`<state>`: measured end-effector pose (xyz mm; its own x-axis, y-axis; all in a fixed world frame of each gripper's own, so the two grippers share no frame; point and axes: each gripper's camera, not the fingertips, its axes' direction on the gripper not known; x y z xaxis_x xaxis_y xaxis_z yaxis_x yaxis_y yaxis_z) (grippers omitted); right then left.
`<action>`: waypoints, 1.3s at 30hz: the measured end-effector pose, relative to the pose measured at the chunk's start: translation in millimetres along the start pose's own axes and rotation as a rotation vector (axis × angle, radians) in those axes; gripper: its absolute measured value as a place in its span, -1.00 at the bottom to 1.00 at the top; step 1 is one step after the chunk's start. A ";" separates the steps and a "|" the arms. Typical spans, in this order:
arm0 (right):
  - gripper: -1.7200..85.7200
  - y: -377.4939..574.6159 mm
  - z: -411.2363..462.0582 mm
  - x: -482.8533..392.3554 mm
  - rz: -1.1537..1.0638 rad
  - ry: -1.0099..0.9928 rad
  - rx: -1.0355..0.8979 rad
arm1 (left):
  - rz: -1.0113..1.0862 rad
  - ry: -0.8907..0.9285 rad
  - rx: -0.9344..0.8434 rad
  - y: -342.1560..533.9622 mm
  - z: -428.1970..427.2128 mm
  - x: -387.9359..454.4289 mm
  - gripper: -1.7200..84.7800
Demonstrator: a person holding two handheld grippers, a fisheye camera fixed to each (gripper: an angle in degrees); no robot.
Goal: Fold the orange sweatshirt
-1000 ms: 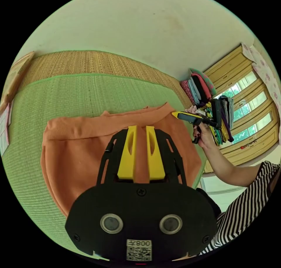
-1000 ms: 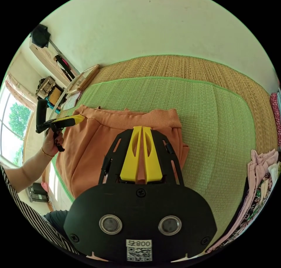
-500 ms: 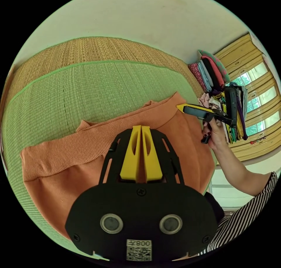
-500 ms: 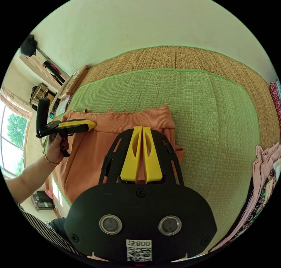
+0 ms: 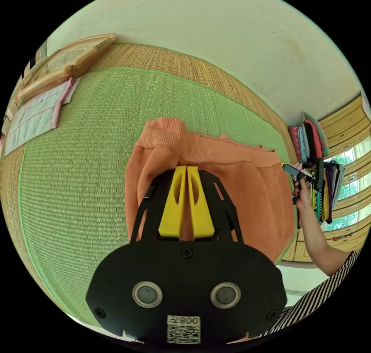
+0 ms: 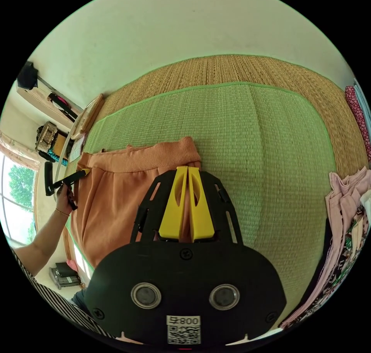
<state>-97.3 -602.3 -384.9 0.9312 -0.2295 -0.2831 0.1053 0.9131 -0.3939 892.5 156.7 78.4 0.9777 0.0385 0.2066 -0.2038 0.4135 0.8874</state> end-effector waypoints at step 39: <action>-0.96 178.8 -66.5 -6.5 -0.020 -0.197 -0.157 | -0.219 0.192 -0.047 281.2 -177.9 -130.3 -0.93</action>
<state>-107.8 -459.9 -511.6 0.9812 -0.1628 -0.1037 0.0835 0.8421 -0.5328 717.0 429.8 227.7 0.9909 0.1128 -0.0736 0.0117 0.4723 0.8814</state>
